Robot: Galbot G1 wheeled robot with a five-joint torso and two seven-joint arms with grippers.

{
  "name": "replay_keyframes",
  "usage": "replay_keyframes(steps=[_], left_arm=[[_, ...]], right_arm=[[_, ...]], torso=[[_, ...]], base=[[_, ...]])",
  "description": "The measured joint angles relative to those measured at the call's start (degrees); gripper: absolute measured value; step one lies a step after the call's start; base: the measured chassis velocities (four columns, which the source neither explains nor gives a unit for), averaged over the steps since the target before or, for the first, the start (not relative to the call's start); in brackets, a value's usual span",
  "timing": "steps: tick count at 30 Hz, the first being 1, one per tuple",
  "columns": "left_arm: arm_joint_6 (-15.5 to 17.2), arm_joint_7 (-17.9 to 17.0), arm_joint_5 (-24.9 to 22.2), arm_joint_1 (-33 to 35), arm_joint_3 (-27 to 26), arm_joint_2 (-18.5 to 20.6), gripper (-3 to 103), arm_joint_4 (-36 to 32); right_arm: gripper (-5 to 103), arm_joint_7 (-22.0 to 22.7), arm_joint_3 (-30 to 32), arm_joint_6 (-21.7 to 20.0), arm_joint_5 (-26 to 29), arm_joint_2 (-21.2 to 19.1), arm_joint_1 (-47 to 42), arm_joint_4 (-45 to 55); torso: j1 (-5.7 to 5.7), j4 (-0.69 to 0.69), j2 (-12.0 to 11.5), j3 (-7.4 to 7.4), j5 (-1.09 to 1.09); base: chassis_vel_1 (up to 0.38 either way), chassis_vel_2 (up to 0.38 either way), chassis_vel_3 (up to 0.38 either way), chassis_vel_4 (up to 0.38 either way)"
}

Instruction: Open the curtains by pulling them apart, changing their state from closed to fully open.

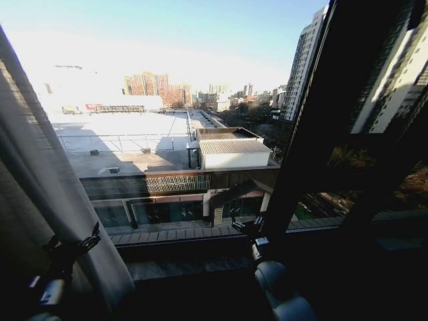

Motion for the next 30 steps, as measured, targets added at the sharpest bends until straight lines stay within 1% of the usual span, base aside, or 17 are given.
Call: replay_keyframes(steps=[1,2,3,4,5,7,11,13,16,19,22,23,25,26,27,28,30], left_arm=[[0.07,0.39,-0.34,-0.09,-0.01,0.13,98,0.16],[0.07,0.39,-0.34,-0.09,-0.01,0.13,98,0.16],[0.08,0.57,-0.46,-0.07,-0.01,0.09,93,0.17],[0.08,0.66,-0.54,0.05,-0.02,-0.1,93,0.12],[0.09,0.71,-0.54,0.3,0.02,-0.53,82,-0.15],[0.09,0.72,-0.54,0.41,0.05,-0.75,82,-0.29],[0.2,0.79,-0.47,1.01,0.24,-1.75,61,-1.37],[0.2,0.84,-0.45,1.08,0.24,-1.85,61,-1.47],[0.19,0.91,-0.43,1.25,0.19,-1.91,44,-1.49],[0.16,0.91,-0.42,1.28,0.02,-1.92,39,-1.43],[0.12,0.92,-0.41,1.37,-0.13,-1.96,23,-1.37],[0.12,0.92,-0.41,1.37,-0.13,-1.96,23,-1.37],[0.07,0.92,-0.41,1.38,-0.17,-1.99,12,-1.28],[0.06,0.92,-0.4,1.38,-0.17,-2.01,12,-1.22],[0.06,0.92,-0.38,1.35,-0.17,-2.03,7,-1.16],[0.06,0.92,-0.38,1.35,-0.17,-2.03,7,-1.16],[0.05,0.92,-0.35,1.18,-0.03,-2.07,1,-1.09]], right_arm=[[100,0.03,0.18,0.0,0.01,-0.15,-0.3,0.44],[100,0.03,0.18,0.0,0.01,-0.15,-0.3,0.44],[100,0.06,0.27,-0.02,0.03,-0.22,-0.48,0.65],[100,0.08,0.33,-0.03,0.08,-0.24,-0.68,0.89],[100,0.09,0.34,-0.08,0.2,-0.3,-1.05,1.3],[100,0.09,0.34,-0.11,0.25,-0.33,-1.25,1.5],[100,0.08,0.01,-0.25,0.35,-0.67,-2.27,2.37],[100,0.07,-0.04,-0.26,0.35,-0.66,-2.27,2.38],[100,0.07,-0.31,-0.29,0.21,-0.39,-2.25,2.34],[100,0.07,-0.5,-0.29,0.1,-0.23,-2.17,2.15],[100,0.07,-0.64,-0.3,0.04,-0.18,-1.97,1.91],[100,0.07,-0.64,-0.3,0.04,-0.18,-1.97,1.91],[100,0.07,-0.74,-0.46,-0.03,-0.2,-1.81,1.8],[100,0.06,-0.75,-0.62,-0.13,-0.21,-1.77,1.79],[100,0.05,-0.75,-0.96,-0.3,-0.22,-1.7,1.79],[100,0.05,-0.75,-0.96,-0.3,-0.22,-1.7,1.79],[100,0.06,-0.76,-2.11,-0.65,-0.24,-1.52,1.79]], torso=[[0.0,0.0,0.0,0.0,0.0],[0.0,0.0,0.0,0.0,0.0],[0.0,0.01,0.0,0.0,0.0],[0.0,0.01,0.0,0.0,0.01],[0.0,0.01,0.0,0.0,0.01],[0.0,0.01,0.0,0.0,0.01],[0.0,0.01,0.0,0.0,0.0],[0.0,0.01,0.0,0.0,0.01],[0.0,0.01,0.0,0.0,0.01],[0.0,0.01,0.0,0.0,0.01],[0.0,0.01,0.0,0.0,0.01],[0.0,0.01,0.0,0.0,0.01],[0.0,0.01,0.0,0.0,0.01],[0.0,0.01,0.0,0.0,0.01],[0.0,0.01,0.0,0.0,0.01],[0.0,0.01,0.0,0.0,0.01],[0.0,0.01,0.0,0.0,0.01]], base=[[0.0,0.0,0.0,0.0],[0.0,0.0,0.0,0.0],[0.0,0.0,0.0,0.0],[0.0,0.0,0.0,0.0],[0.0,0.0,0.0,0.0],[0.0,0.0,0.0,0.0],[0.0,0.0,0.0,0.0],[0.0,0.0,0.0,0.0],[0.0,0.0,0.0,0.0],[0.0,0.0,0.0,0.0],[0.0,0.0,0.0,0.0],[0.0,0.0,0.0,0.0],[0.0,0.0,0.0,0.0],[0.0,0.0,0.0,0.0],[0.0,0.0,0.0,0.0],[0.0,0.0,0.0,0.0],[0.0,0.0,0.0,0.0]])
